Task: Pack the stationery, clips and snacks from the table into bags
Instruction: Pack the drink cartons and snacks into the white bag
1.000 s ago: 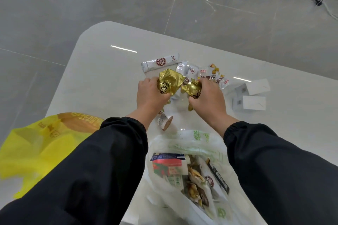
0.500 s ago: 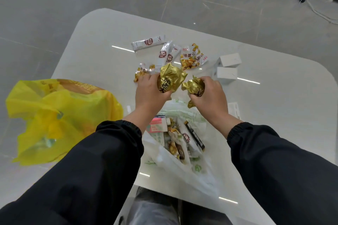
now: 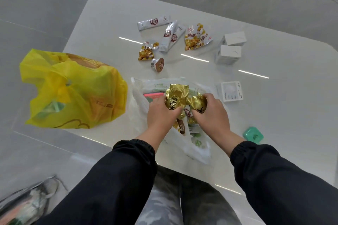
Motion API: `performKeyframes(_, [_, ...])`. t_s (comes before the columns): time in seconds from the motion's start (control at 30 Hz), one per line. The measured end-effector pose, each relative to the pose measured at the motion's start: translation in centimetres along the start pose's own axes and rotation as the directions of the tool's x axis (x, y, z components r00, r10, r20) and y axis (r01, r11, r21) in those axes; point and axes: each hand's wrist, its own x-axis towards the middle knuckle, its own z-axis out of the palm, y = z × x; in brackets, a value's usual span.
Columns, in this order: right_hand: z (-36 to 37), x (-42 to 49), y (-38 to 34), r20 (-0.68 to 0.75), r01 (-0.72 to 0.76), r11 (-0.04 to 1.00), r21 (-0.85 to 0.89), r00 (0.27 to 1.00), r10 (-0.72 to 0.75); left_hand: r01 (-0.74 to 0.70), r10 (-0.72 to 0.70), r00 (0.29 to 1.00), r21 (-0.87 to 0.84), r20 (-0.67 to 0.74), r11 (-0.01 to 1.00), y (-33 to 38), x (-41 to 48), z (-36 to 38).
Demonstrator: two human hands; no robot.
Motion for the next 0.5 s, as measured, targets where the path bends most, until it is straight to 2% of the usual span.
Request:
performKeyframes(0.1, [0.5, -0.7, 0.8, 0.032, -0.022, 0.995, -0.097, 0.999, 0.026, 0.03, -0.03, 1.0, 0.022, -0.004, 0.999, -0.6, -0.7, 0.7])
performKeyframes(0.27, [1.2, -1.2, 1.8, 0.1, 0.065, 0.908, -0.413, 0.995, -0.026, 0.102, -0.103, 0.995, 0.073, 0.012, 0.992, -1.4, -0.8, 1.0])
performKeyframes(0.37, [1.4, -1.3, 2.1, 0.147, 0.061, 0.866, -0.497, 0.989, 0.015, 0.18, -0.188, 0.981, 0.126, 0.054, 0.976, -2.1, -1.1, 1.0])
performKeyframes(0.5, [2.0, -1.2, 1.8, 0.162, 0.052, 0.827, -0.56, 0.986, 0.048, 0.25, -0.256, 0.966, 0.128, 0.035, 0.96, -2.5, -1.3, 0.8])
